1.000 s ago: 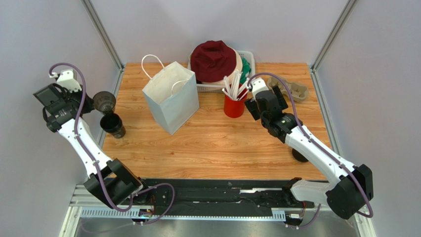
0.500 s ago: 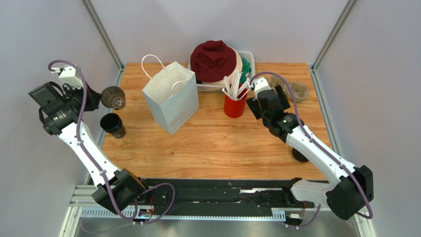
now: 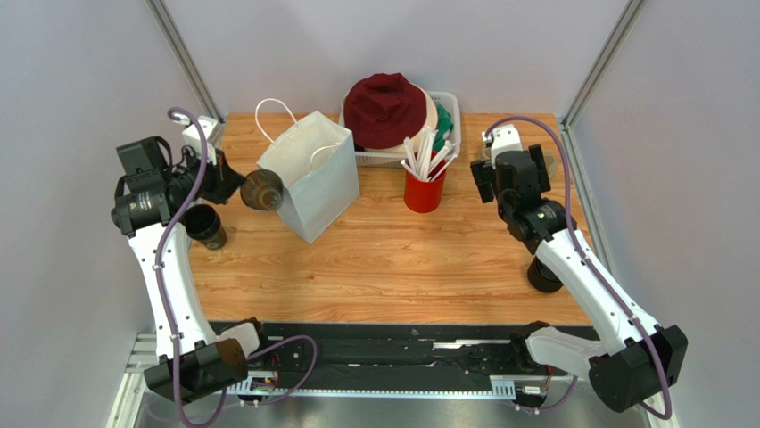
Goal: Pack the takeout coffee
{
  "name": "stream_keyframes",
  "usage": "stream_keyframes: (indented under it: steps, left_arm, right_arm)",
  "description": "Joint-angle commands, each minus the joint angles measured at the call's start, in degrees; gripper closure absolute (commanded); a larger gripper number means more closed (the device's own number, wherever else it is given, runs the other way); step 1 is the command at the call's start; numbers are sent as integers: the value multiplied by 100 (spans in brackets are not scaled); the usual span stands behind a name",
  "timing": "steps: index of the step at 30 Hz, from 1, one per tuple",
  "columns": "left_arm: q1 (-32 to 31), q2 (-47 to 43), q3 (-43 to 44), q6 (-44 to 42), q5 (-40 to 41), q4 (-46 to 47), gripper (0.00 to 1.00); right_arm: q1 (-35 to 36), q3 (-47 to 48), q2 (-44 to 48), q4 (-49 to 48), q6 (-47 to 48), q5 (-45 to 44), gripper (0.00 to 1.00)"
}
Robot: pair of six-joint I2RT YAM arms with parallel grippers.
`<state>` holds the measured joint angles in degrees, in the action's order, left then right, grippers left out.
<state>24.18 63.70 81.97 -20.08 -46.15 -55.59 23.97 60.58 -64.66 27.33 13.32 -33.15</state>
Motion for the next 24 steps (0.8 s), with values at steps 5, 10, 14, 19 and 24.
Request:
stream_keyframes:
  steps: [5,10,14,19,24]
  left_arm:
    - [-950,-297,240,-822,-78,-900,92]
    - [-1521,-350,135,-1279,-201,-1454,92]
    - [-2012,-376,-32,-1350,-298,-1490,93]
    - [-2795,-201,-68,-1333,-360,-1393,93]
    - [-3999,291,-155,-1087,53,-928,94]
  right_arm:
    - [-436,236,375,44,-154,221,6]
    - [-691,104,419,35,-198,432,6]
    - [-770,24,428,-17,-190,493,7]
    - [-788,-46,437,-52,-155,642,7]
    - [-797,-107,455,-123,-163,695,7]
